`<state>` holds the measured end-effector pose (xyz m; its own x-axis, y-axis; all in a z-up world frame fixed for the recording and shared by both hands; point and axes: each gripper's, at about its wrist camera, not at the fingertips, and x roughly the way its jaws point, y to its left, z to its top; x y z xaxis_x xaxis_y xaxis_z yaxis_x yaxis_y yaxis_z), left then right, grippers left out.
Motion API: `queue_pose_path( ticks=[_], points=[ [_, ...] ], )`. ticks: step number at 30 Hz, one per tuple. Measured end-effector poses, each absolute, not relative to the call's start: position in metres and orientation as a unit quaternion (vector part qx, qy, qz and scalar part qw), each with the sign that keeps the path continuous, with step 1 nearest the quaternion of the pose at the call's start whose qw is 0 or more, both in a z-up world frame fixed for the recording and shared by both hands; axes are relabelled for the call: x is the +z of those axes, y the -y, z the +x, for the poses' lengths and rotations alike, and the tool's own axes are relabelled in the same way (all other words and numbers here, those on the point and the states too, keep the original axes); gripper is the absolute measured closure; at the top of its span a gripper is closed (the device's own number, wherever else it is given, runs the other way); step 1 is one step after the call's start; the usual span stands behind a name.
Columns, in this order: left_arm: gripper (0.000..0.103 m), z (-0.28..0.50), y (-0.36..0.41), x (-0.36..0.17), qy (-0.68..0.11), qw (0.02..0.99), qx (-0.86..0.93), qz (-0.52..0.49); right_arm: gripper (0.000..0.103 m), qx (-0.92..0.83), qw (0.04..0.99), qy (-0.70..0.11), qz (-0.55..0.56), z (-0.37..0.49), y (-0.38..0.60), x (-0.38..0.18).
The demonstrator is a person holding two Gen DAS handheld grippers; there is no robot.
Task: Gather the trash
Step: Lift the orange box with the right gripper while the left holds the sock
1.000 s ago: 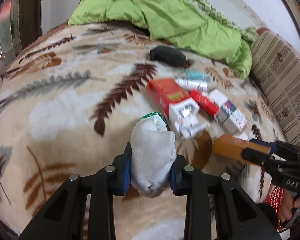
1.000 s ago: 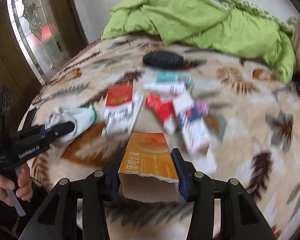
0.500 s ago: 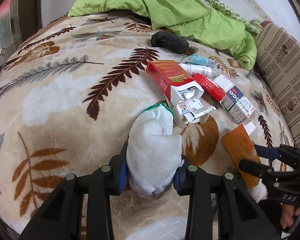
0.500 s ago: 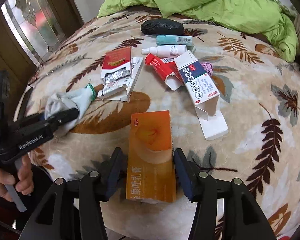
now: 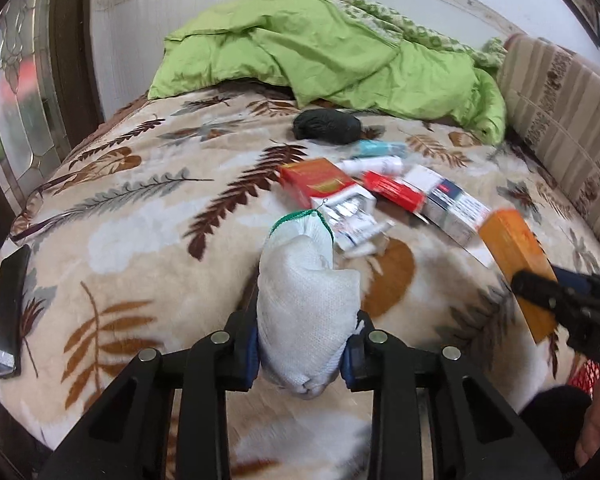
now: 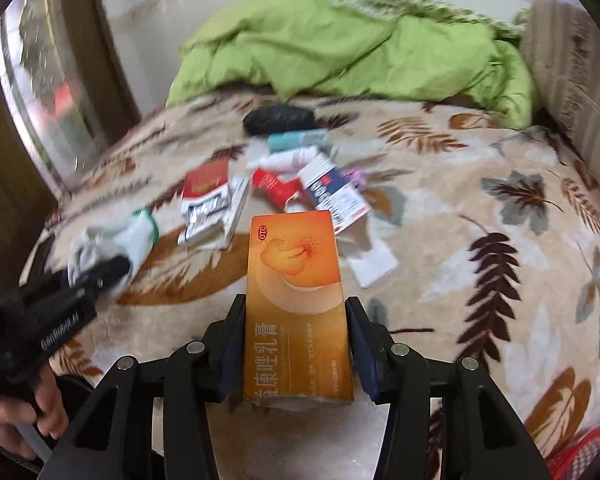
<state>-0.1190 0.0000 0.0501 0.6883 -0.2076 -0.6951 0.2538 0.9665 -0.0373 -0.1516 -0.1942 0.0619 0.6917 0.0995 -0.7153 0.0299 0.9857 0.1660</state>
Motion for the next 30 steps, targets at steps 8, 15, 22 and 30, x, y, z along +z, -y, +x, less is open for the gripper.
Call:
queue_pose_path(
  ticks=[8, 15, 22, 30],
  points=[
    [0.074, -0.157, 0.025, 0.060, -0.368, 0.916, -0.145, 0.072, 0.052, 0.005, 0.921, -0.377, 0.102, -0.176, 0.199, 0.068],
    [0.074, -0.169, 0.034, 0.070, -0.356, 0.919, -0.146, 0.085, 0.052, 0.006, 0.921, -0.373, 0.114, -0.192, 0.204, 0.068],
    [0.074, -0.174, 0.036, 0.072, -0.350, 0.921, -0.142, 0.095, 0.052, 0.004, 0.919, -0.373, 0.123, -0.203, 0.208, 0.067],
    [0.074, -0.174, 0.037, 0.071, -0.352, 0.920, -0.140, 0.095, 0.052, 0.000, 0.920, -0.372, 0.122, -0.205, 0.209, 0.067]
  ],
)
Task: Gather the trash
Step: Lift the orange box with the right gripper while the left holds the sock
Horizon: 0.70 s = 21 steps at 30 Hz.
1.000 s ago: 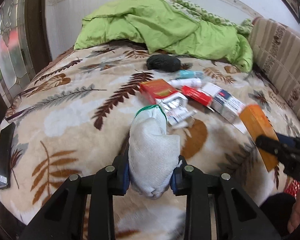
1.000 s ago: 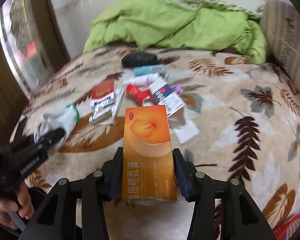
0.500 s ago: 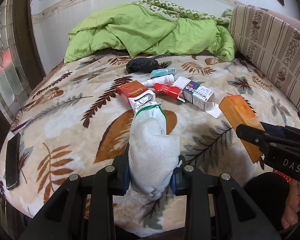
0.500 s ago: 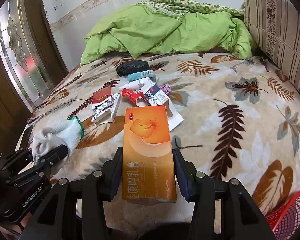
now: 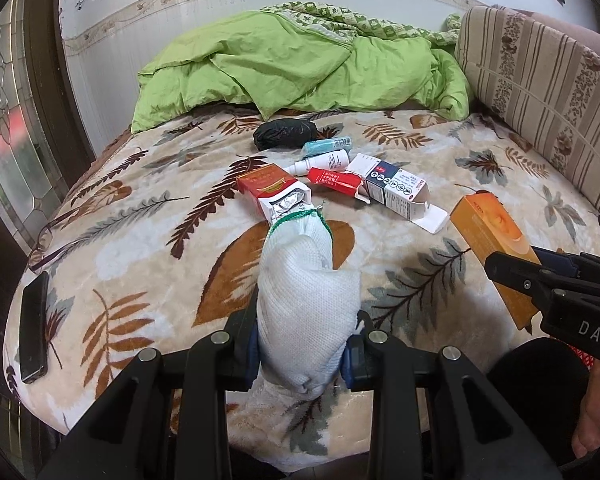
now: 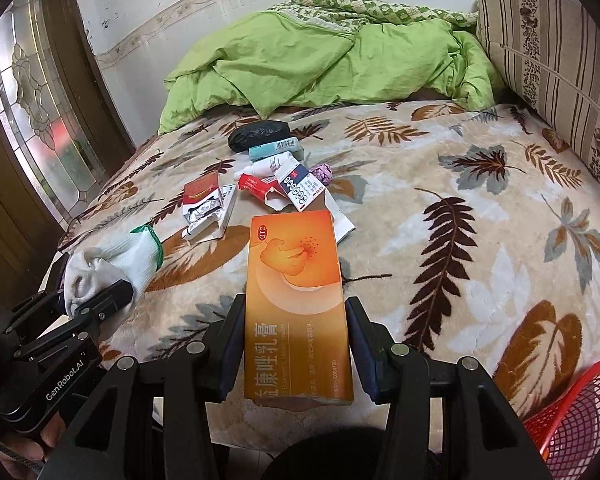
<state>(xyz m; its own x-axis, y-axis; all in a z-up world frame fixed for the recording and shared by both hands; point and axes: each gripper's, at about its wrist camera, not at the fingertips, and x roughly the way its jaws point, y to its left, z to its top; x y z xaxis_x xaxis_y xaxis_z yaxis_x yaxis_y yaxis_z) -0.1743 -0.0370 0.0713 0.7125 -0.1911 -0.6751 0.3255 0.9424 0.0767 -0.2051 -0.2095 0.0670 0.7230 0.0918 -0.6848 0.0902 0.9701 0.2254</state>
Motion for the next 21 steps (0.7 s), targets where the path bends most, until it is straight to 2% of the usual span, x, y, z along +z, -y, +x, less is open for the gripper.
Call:
queue_pose_path(
  ticks=[21],
  points=[
    [0.074, -0.1714, 0.0333, 0.0656, -0.359, 0.918, -0.141, 0.097, 0.052, -0.003, 0.918, -0.378, 0.121, -0.2047, 0.2089, 0.0643]
  ],
)
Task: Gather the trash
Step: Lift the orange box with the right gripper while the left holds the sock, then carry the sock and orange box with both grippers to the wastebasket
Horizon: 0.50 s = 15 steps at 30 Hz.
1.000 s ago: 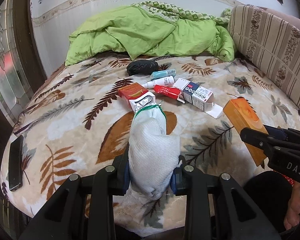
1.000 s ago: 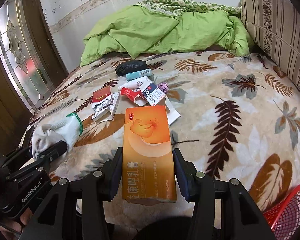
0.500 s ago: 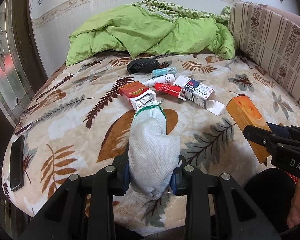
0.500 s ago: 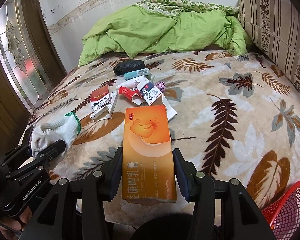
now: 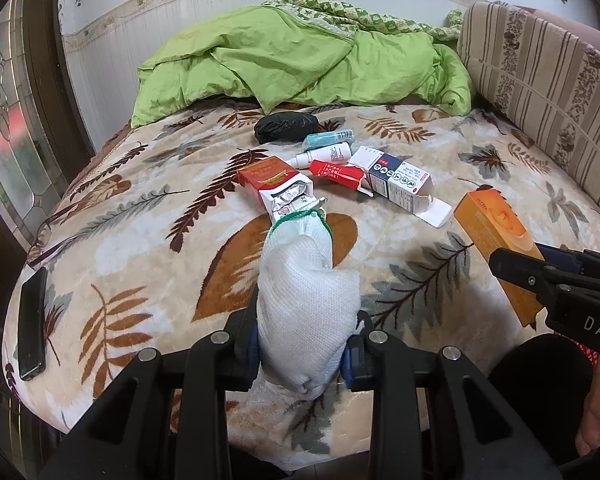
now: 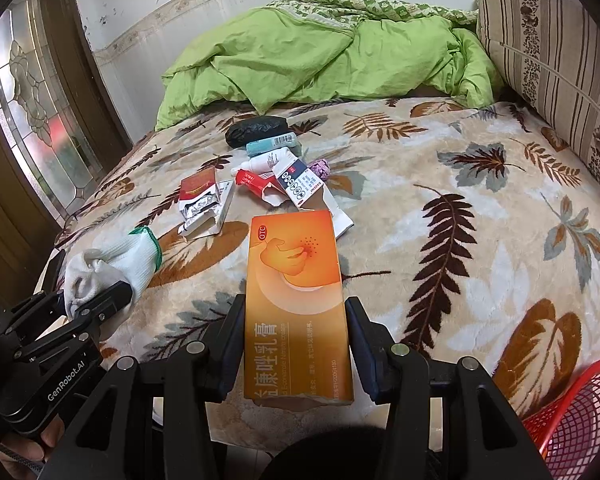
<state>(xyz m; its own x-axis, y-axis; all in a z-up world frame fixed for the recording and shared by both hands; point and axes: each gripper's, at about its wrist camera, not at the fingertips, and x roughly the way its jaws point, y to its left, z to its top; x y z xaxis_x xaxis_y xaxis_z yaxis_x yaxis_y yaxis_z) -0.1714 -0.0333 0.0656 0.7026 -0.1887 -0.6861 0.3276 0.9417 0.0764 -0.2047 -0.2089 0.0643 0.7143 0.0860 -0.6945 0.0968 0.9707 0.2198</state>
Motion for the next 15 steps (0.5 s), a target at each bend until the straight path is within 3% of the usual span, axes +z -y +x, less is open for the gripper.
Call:
queue_pose_path(
  ticks=[15],
  points=[
    [0.074, -0.1714, 0.0344, 0.0657, -0.359, 0.917, -0.141, 0.097, 0.052, -0.003, 0.918, -0.378, 0.120, -0.2046, 0.2093, 0.0642]
  ],
)
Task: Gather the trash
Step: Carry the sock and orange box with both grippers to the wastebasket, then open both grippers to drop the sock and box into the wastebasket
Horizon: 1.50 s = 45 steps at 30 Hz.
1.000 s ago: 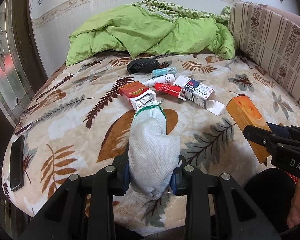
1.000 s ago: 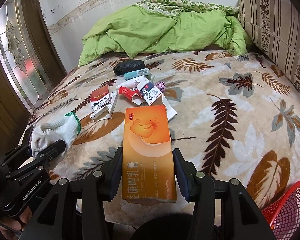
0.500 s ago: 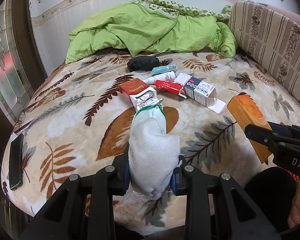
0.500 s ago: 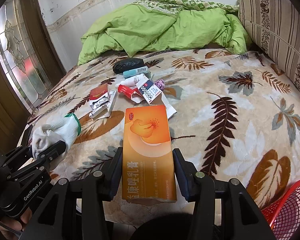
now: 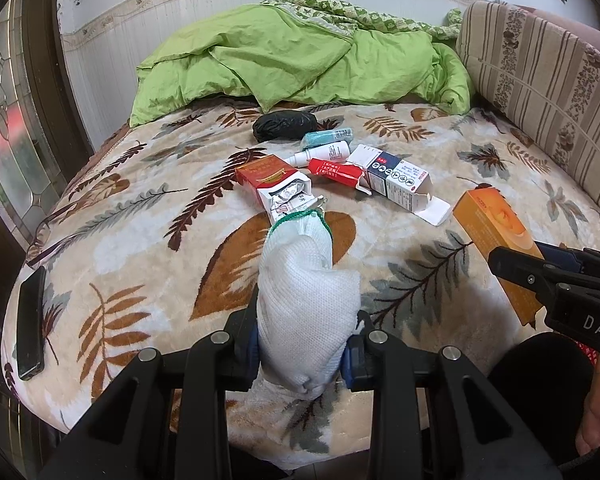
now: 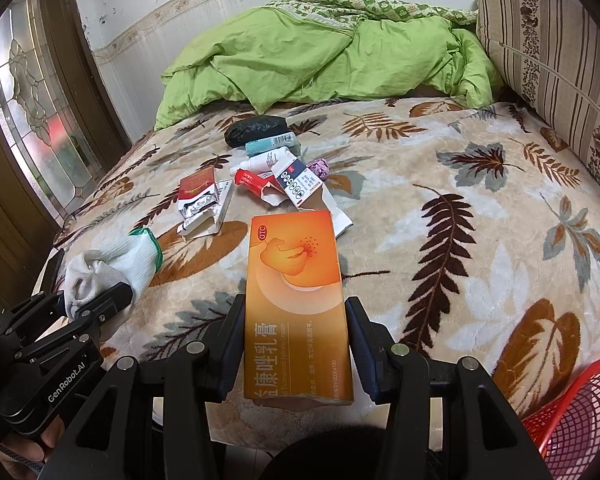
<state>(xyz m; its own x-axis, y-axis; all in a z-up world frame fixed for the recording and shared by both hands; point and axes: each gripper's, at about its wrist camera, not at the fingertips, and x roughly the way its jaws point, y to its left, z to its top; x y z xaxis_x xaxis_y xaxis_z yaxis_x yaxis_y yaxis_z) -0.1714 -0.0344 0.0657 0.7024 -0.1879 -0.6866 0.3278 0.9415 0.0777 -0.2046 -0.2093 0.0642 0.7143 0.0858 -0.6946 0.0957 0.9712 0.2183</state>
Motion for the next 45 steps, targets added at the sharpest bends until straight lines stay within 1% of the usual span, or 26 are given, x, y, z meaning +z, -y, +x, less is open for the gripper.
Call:
queue_pose_path(
  ticks=[22, 29, 33, 38, 45],
  points=[
    [0.074, -0.173, 0.037, 0.064, -0.361, 0.916, -0.145, 0.095, 0.052, -0.003, 0.918, -0.378, 0.121, -0.204, 0.209, 0.065],
    [0.074, -0.182, 0.049, 0.074, -0.351, 0.914, -0.185, 0.088, 0.052, -0.004, 0.920, -0.369, 0.131, -0.220, 0.222, 0.082],
    [0.074, -0.188, 0.066, 0.087, -0.344, 0.908, -0.221, 0.093, 0.052, -0.010, 0.917, -0.369, 0.154, -0.238, 0.238, 0.092],
    [0.074, -0.199, 0.099, 0.101, -0.342, 0.893, -0.274, 0.104, 0.052, -0.040, 0.904, -0.368, 0.212, -0.276, 0.276, 0.097],
    [0.074, -0.244, 0.185, 0.118, -0.342, 0.827, -0.421, 0.148, 0.052, -0.142, 0.891, -0.338, 0.269, -0.352, 0.348, 0.110]
  ],
)
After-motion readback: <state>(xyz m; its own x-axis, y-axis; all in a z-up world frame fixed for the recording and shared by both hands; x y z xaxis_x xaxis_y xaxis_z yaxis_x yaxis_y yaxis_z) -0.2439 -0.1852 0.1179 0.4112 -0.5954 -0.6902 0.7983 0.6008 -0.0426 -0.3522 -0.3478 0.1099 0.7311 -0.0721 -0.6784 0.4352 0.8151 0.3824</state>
